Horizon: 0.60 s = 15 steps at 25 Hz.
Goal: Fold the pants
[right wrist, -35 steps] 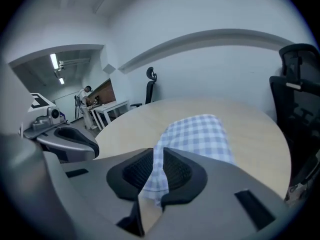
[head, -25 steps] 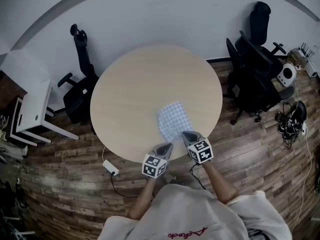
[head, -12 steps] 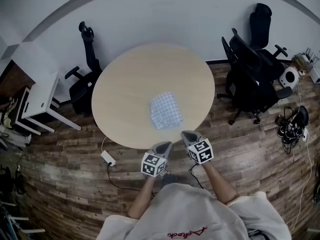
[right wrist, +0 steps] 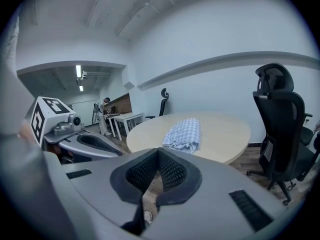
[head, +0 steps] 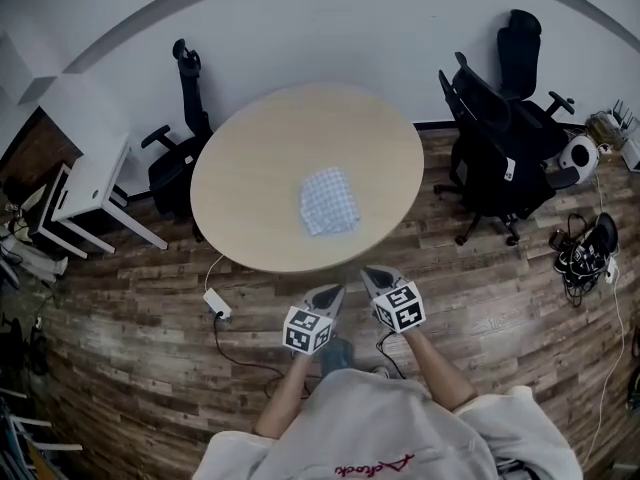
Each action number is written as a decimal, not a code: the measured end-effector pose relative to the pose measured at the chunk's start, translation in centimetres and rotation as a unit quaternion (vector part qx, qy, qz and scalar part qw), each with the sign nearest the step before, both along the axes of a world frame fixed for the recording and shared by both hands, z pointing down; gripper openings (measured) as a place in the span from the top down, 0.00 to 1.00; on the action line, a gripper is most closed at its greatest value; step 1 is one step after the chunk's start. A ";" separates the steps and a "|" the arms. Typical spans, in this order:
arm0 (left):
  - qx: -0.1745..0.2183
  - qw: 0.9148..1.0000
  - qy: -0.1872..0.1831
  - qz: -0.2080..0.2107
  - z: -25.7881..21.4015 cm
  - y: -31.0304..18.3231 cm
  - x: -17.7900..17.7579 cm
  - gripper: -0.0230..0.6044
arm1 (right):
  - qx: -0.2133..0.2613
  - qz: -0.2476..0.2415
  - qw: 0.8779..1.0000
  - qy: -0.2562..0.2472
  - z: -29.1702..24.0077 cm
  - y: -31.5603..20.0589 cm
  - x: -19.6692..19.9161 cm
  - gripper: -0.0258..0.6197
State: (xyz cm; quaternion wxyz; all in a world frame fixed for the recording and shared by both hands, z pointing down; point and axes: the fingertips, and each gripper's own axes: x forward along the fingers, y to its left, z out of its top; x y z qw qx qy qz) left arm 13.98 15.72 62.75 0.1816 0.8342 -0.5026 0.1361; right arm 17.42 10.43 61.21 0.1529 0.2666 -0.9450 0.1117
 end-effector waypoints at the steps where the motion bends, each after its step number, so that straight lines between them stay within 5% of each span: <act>1: 0.001 1.000 0.000 -0.001 0.0 0.6 0.2 0.91 | 0.000 0.000 1.000 0.000 0.0 0.6 0.2 0.91; 15: 0.006 1.000 0.016 -0.008 1.0 6.1 3.3 0.91 | 0.004 -0.011 1.000 0.016 1.4 7.0 2.8 0.91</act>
